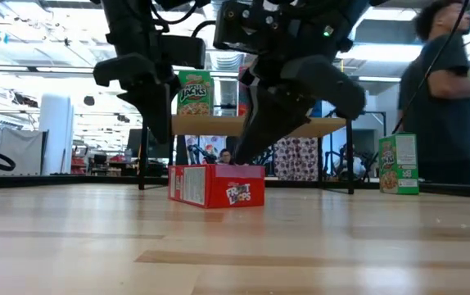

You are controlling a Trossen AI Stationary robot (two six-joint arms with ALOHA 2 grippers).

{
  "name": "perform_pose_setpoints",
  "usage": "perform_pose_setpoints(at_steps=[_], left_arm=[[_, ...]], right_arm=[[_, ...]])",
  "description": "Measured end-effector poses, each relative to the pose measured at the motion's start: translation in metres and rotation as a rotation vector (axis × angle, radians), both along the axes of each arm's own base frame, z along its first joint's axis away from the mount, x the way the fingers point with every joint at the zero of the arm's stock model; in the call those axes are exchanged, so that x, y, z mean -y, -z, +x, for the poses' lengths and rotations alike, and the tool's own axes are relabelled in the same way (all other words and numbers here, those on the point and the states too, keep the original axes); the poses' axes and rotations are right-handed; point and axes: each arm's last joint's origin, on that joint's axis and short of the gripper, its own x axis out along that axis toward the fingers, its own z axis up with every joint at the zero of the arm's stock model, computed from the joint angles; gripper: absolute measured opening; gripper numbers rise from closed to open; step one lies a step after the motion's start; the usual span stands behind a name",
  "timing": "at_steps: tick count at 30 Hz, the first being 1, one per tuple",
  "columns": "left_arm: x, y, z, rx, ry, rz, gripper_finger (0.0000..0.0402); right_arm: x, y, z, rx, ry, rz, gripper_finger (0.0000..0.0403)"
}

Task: Stack cereal on shelf
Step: Put the red cereal box on the shelf aligned with the other red cereal box

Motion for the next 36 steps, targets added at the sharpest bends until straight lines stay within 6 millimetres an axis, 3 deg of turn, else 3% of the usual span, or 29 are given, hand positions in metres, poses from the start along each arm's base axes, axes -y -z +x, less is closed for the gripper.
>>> perform_pose_setpoints(at_steps=[12,23,32,36], left_arm=[[-0.028,-0.002,0.007,0.040,0.000,-0.035,0.0108],[-0.037,-0.004,0.012,0.093,0.017,-0.094,0.0108],[-0.048,-0.001,0.011,0.091,-0.017,-0.093,0.0108],[-0.057,0.008,0.008,0.101,-0.049,-0.134,0.0108]], right_arm=[[-0.016,0.004,-0.008,-0.049,0.017,0.087,0.0006],[0.000,0.005,-0.002,-0.048,0.064,0.132,0.0007],[-0.002,0.005,-0.002,-0.067,0.063,0.203,0.0007],[-0.003,0.017,0.000,-0.091,0.075,0.208,0.0007]])
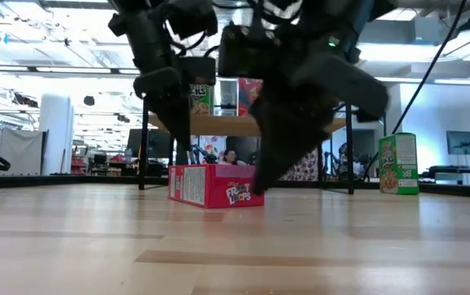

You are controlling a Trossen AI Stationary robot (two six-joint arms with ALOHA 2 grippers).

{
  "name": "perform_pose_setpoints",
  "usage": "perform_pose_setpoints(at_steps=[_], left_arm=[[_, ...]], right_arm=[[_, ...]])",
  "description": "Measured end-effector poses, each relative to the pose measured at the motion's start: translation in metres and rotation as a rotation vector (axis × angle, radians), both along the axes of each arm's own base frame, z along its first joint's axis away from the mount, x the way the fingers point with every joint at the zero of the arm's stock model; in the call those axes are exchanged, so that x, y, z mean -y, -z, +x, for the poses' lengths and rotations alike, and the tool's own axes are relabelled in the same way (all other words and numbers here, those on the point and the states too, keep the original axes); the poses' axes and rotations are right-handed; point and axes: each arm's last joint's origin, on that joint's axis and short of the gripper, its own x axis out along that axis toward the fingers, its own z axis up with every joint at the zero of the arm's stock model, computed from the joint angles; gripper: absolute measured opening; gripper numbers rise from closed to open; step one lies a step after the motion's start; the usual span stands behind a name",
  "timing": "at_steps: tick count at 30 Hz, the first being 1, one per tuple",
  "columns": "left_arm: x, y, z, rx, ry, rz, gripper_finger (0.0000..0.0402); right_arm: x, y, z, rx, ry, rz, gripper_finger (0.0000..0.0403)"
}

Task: Stack cereal on shelf
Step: Put the red cereal box on the shelf aligned with the other red cereal box

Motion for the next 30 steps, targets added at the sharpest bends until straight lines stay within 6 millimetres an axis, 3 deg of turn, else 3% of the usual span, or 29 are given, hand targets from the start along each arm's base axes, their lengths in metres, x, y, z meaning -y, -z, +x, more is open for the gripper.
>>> perform_pose_setpoints(at_steps=[13,23,30], left_arm=[[-0.003,0.010,-0.001,0.033,0.004,-0.044,0.0108],[-0.003,0.050,0.012,-0.064,0.017,-0.088,0.0108],[0.000,0.056,0.014,-0.078,0.030,-0.105,0.0108]], right_arm=[[-0.001,0.013,0.005,0.006,0.051,-0.002,0.0008],[0.008,0.013,0.006,0.017,0.144,-0.032,0.0008],[0.009,0.008,0.006,0.054,0.176,-0.083,0.0008]])
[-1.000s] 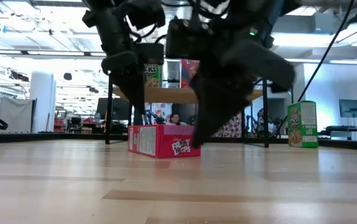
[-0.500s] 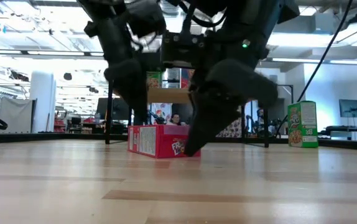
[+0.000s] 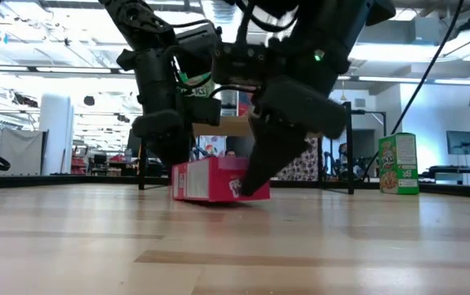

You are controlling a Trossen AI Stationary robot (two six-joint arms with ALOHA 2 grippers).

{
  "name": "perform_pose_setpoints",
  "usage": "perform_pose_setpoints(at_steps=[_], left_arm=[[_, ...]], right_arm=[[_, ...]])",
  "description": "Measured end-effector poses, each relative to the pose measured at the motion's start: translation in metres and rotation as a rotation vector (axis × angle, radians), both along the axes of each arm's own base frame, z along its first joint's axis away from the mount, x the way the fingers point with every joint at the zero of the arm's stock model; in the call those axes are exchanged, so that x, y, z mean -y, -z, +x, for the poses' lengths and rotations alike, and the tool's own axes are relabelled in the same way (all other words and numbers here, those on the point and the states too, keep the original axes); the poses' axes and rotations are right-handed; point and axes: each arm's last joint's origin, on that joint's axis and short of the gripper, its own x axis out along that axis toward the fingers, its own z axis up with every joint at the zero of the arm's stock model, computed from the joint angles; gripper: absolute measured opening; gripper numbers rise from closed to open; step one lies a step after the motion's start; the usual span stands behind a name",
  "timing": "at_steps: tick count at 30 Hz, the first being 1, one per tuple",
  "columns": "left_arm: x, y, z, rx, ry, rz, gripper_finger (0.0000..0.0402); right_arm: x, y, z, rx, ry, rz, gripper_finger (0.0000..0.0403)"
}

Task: Stack cereal on shelf
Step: Put the red cereal box on the shelf aligned with the other red cereal box

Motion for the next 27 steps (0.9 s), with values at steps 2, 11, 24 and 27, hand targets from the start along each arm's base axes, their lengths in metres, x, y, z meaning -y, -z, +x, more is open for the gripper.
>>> perform_pose_setpoints(at_steps=[2,11,24,27], left_arm=[[0.000,0.000,0.001,0.008,-0.001,0.003,0.0108],[0.004,0.000,0.001,0.009,0.012,0.004,0.0108],[0.019,0.002,-0.003,-0.043,0.052,0.010,0.0108],[0.019,0.002,-0.003,-0.043,0.054,0.006,0.0108]], right_arm=[[0.000,-0.001,0.001,0.011,0.003,-0.001,0.0008],[-0.010,-0.027,0.007,0.026,0.021,-0.075,0.0008],[-0.002,-0.052,0.014,0.029,0.080,-0.120,0.0008],[0.000,-0.061,0.019,0.066,0.105,-0.149,0.0008]])
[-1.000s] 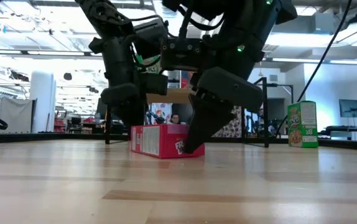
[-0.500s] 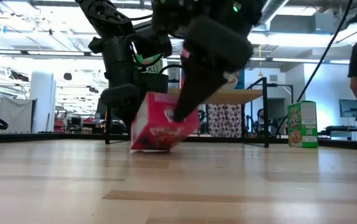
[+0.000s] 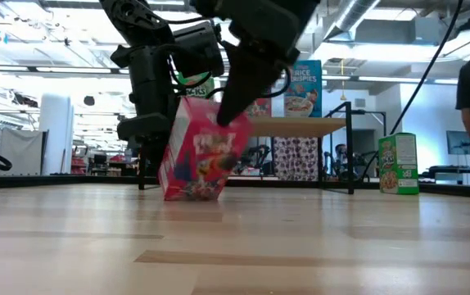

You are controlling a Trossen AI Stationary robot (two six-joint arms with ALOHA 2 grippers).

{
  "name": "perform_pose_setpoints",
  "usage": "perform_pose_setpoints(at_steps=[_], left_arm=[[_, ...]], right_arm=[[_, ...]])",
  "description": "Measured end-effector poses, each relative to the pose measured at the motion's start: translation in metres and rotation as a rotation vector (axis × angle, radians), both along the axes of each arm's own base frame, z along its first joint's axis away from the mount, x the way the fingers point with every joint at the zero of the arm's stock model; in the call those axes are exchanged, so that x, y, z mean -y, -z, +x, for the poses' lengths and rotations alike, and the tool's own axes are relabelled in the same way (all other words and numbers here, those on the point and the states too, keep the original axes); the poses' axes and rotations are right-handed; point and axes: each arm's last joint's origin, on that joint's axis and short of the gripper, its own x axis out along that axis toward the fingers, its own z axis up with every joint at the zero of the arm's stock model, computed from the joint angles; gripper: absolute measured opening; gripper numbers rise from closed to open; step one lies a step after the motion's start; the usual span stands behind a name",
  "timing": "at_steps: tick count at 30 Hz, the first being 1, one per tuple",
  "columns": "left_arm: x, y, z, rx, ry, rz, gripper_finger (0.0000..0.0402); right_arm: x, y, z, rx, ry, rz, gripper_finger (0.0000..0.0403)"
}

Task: Stack cereal on shelf
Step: Put the red cereal box on the shelf aligned with the other red cereal box

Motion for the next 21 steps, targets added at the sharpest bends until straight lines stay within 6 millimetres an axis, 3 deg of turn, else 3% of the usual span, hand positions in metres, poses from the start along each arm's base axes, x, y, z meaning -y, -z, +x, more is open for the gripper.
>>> perform_pose_setpoints(at_steps=[4,9,21], left_arm=[[0.002,0.000,0.000,0.005,0.013,-0.023,0.0108],[0.005,0.000,0.001,0.009,0.014,-0.033,0.0108],[0.005,-0.002,-0.002,-0.011,-0.036,0.007,0.0108]], right_arm=[[0.010,-0.012,0.003,0.022,0.047,-0.051,0.0008],[0.020,-0.012,0.007,0.022,0.064,-0.031,0.0008],[0.023,-0.011,0.012,0.063,0.081,0.021,0.0008]])
